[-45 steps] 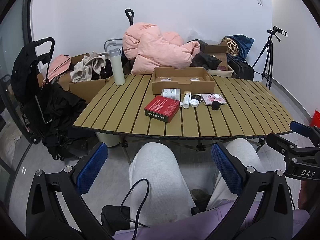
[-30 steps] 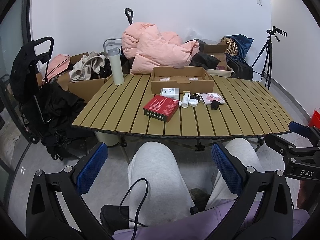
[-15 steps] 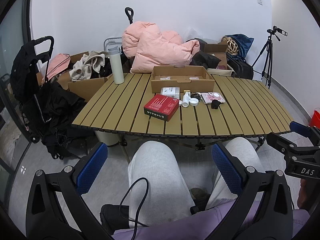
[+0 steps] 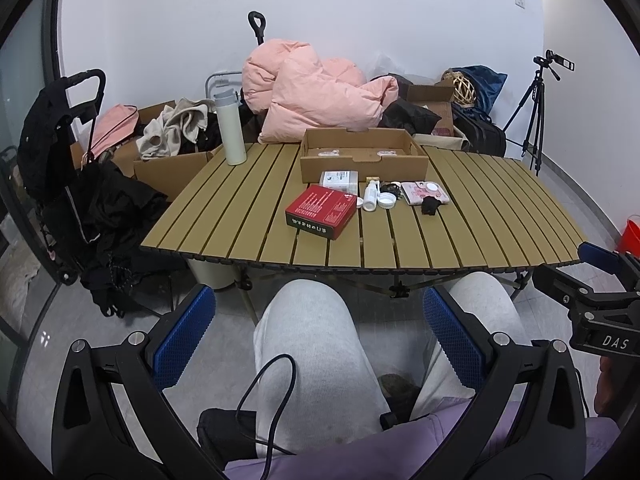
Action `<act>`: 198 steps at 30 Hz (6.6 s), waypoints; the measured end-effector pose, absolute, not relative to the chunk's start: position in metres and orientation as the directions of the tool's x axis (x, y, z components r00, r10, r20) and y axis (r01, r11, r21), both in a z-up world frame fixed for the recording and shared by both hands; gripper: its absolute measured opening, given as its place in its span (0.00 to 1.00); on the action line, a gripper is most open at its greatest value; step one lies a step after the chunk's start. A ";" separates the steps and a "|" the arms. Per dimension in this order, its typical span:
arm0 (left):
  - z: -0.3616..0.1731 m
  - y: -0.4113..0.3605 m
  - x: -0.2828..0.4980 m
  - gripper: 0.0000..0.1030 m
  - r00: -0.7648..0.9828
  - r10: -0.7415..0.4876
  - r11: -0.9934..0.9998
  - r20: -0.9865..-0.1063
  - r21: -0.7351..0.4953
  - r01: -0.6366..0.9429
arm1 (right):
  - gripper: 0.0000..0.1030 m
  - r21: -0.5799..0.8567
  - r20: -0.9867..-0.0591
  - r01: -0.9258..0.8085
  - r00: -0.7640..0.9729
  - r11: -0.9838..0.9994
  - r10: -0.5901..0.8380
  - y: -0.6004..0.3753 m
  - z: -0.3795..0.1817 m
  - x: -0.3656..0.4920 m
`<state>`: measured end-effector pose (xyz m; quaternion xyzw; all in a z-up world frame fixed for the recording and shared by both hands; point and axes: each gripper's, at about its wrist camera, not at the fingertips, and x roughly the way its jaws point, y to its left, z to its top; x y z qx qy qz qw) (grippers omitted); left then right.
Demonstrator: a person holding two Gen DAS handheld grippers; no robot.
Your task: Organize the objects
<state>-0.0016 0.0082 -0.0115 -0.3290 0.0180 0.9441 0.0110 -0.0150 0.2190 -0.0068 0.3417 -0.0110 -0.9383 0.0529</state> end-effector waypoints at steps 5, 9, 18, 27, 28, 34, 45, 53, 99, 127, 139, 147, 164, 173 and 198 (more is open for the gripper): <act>-0.020 0.001 -0.021 1.00 -0.768 0.017 -1.000 -0.641 0.007 -0.028 | 1.00 0.078 -0.622 0.107 -0.772 -0.991 -0.132 0.225 -0.011 -0.021; -0.025 -0.013 -0.048 1.00 -0.808 0.063 -0.997 -0.586 -0.068 -0.029 | 1.00 0.095 -0.580 0.139 -0.797 -0.986 -0.168 0.231 -0.011 -0.040; -0.063 -0.029 -0.153 1.00 -0.740 0.134 -0.991 -0.659 -0.086 -0.102 | 1.00 0.214 -0.783 0.164 -0.560 -0.963 -0.269 0.228 -0.083 -0.138; -0.121 -0.043 -0.299 0.69 -0.596 0.205 -0.974 -0.776 -0.105 -0.199 | 0.65 0.349 -0.764 0.210 -0.500 -0.913 -0.407 0.164 -0.107 -0.256; -0.124 -0.041 -0.305 0.69 -0.588 0.219 -0.970 -0.779 -0.108 -0.218 | 0.64 0.363 -0.761 0.213 -0.494 -0.907 -0.421 0.157 -0.112 -0.266; -0.155 -0.054 -0.349 0.68 -0.523 0.266 -0.958 -0.809 -0.163 -0.236 | 0.51 0.458 -0.764 0.156 -0.434 -0.875 -0.477 0.120 -0.147 -0.324; -0.170 -0.058 -0.338 0.48 -0.417 0.424 -0.904 -0.804 -0.350 -0.244 | 0.34 0.512 -0.756 0.114 -0.411 -0.852 -0.509 0.114 -0.171 -0.347; -0.149 -0.060 -0.322 0.40 -0.457 0.509 -0.860 -0.730 -0.459 -0.224 | 0.30 0.424 -0.731 0.222 -0.487 -0.878 -0.477 0.124 -0.129 -0.337; 0.091 -0.050 -0.335 0.89 -0.740 0.188 -0.976 -0.646 -0.037 -0.216 | 0.97 0.200 -0.753 0.324 -0.553 -0.925 -0.356 0.240 0.089 -0.397; 0.015 -0.062 -0.099 1.00 -0.696 0.070 -0.995 -0.715 -0.096 -0.002 | 0.98 0.149 -0.766 0.241 -0.585 -0.959 -0.266 0.259 0.004 -0.089; 0.003 -0.056 -0.168 1.00 -0.661 0.146 -0.989 -0.736 -0.112 -0.095 | 0.98 0.133 -0.742 0.167 -0.637 -0.977 -0.210 0.262 0.012 -0.135; -0.046 -0.038 -0.310 1.00 -0.559 0.239 -0.971 -0.794 -0.204 -0.125 | 0.79 0.209 -0.746 0.189 -0.604 -0.960 -0.281 0.249 -0.012 -0.241; -0.170 -0.026 -0.448 0.52 -0.430 0.385 -0.917 -0.817 -0.393 -0.074 | 0.40 0.444 -0.779 0.203 -0.395 -0.873 -0.488 0.144 -0.150 -0.455; -0.163 -0.015 -0.438 0.36 -0.417 0.435 -0.893 -0.798 -0.441 -0.088 | 0.28 0.504 -0.755 0.178 -0.386 -0.846 -0.531 0.154 -0.161 -0.455; -0.062 0.120 -0.598 0.35 -0.378 0.560 -0.829 -0.737 -0.491 -0.270 | 0.24 0.453 -0.725 0.066 -0.553 -0.889 -0.410 0.279 -0.023 -0.579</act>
